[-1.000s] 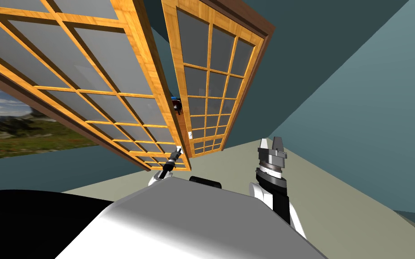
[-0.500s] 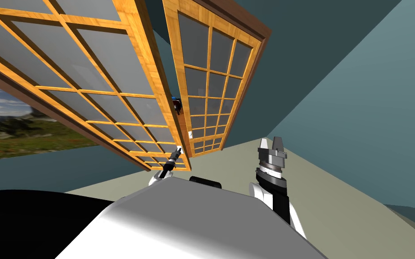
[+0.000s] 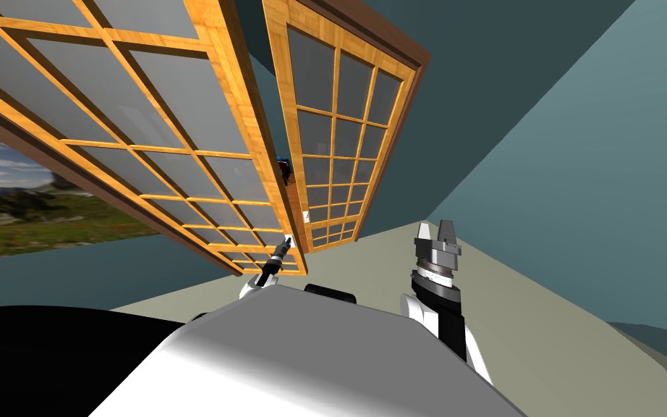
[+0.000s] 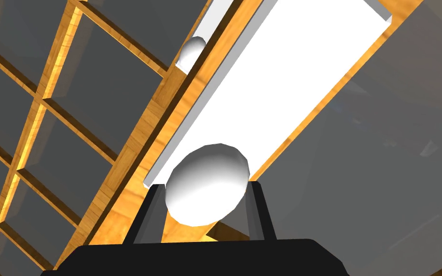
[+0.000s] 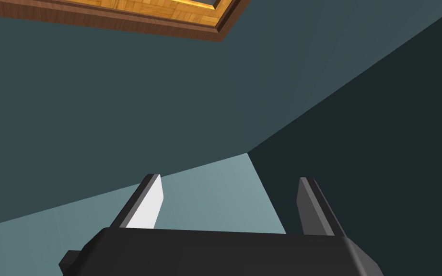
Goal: Pull the door open
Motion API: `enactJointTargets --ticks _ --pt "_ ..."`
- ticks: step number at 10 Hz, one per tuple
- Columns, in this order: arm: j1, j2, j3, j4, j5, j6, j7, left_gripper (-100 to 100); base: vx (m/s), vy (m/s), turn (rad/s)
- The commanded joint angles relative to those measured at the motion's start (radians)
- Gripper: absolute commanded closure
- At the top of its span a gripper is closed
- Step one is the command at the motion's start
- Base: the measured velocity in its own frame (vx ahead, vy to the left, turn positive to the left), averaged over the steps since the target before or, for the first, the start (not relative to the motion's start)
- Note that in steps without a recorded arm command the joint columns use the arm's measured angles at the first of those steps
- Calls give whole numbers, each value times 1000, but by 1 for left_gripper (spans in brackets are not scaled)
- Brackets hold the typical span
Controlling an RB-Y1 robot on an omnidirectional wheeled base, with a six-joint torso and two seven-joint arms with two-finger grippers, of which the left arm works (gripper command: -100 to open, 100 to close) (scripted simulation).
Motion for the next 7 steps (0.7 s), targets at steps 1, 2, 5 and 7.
enactJointTargets --ticks 1,2,5,7 --pt "8 -9 -15 -9 9 7 50 100 -28 11 -28" --pt "8 -9 -15 -9 9 7 58 100 -22 5 -7" --pt "4 -6 -25 -2 26 5 131 100 -28 12 -28" --pt "1 -4 -31 1 35 4 170 100 -20 8 -18"
